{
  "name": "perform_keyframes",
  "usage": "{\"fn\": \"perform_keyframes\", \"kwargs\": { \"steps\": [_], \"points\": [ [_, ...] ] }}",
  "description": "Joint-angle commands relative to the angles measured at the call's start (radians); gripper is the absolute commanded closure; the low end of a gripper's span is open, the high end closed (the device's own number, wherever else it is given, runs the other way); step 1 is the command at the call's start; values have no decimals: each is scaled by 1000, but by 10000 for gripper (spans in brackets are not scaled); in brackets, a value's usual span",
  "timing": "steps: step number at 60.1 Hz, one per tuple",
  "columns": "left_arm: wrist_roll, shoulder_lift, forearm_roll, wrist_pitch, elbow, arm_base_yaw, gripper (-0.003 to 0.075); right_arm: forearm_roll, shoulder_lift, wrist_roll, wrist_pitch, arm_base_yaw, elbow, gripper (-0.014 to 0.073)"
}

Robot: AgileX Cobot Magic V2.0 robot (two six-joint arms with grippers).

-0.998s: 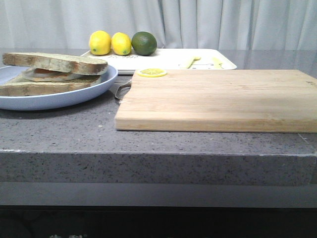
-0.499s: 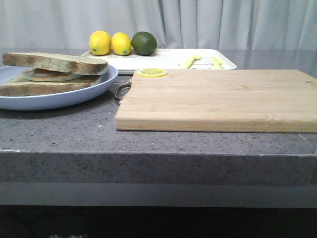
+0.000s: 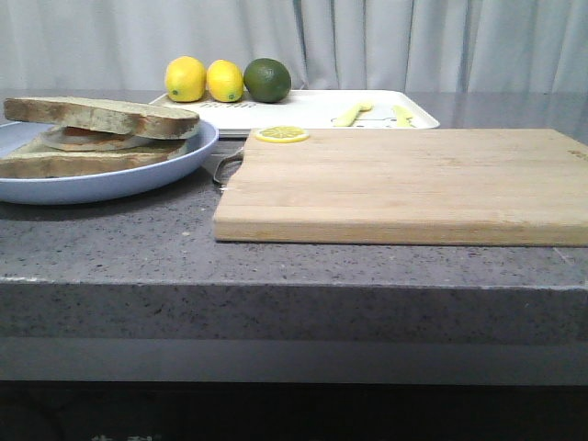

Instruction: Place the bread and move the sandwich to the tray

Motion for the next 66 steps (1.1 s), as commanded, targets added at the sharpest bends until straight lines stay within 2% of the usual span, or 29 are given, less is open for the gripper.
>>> {"fn": "perform_keyframes", "kwargs": {
  "steps": [1, 10, 16, 30, 66],
  "points": [
    [14, 83, -66, 7, -105, 52, 258, -1, -4, 2, -82, 1, -26, 254],
    [160, 226, -272, 59, -198, 106, 263, -1, -4, 2, -82, 1, -26, 254],
    [192, 299, -352, 82, -239, 124, 296, -1, -4, 2, -83, 1, -26, 254],
    [192, 429, -372, 80, -309, 124, 362, 0, -4, 2, -87, 1, -26, 254],
    [192, 558, -426, 61, -327, 122, 362, 1, -4, 2, -87, 1, -26, 254]
  ]
}}
